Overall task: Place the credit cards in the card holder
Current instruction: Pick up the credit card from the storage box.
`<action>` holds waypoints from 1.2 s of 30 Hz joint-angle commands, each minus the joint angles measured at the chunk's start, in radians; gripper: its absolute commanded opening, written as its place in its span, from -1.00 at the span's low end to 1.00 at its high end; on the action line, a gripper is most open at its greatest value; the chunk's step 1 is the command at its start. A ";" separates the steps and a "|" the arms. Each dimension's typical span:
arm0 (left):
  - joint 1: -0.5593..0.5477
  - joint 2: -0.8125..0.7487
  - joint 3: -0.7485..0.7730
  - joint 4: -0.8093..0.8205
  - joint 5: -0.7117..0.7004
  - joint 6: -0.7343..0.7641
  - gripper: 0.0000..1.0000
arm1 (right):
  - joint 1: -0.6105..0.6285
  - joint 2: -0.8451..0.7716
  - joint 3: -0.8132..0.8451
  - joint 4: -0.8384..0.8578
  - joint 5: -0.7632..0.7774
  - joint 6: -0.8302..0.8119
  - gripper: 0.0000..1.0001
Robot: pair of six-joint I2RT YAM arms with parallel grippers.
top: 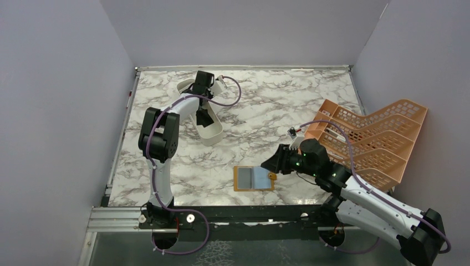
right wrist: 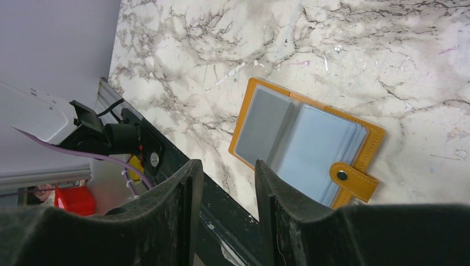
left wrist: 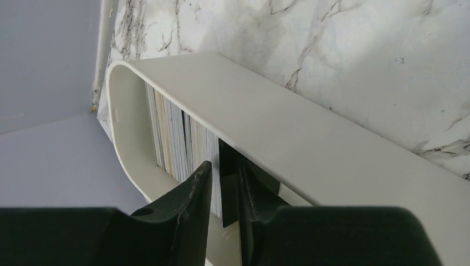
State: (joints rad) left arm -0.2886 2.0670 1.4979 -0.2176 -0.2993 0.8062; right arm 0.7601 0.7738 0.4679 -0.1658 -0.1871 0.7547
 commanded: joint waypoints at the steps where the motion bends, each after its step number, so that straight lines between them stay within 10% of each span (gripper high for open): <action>1: 0.003 0.006 0.063 -0.009 -0.005 0.015 -0.53 | 0.007 -0.007 -0.012 0.022 0.024 0.008 -0.11; 13: -0.005 -0.019 0.083 -0.060 -0.004 -0.012 -1.00 | 0.007 0.002 -0.016 0.036 0.018 0.011 -0.11; 27: -0.023 -0.229 0.068 -0.203 0.117 -0.349 -1.00 | 0.007 -0.006 -0.031 0.067 -0.037 0.037 -0.11; 36: -0.015 -0.445 -0.006 -0.189 0.433 -0.653 -1.00 | 0.007 -0.022 -0.022 0.130 -0.069 0.063 -0.11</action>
State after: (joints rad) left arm -0.3096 1.7332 1.5349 -0.4149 -0.0978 0.3653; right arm 0.7601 0.7624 0.4381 -0.1081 -0.2234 0.7959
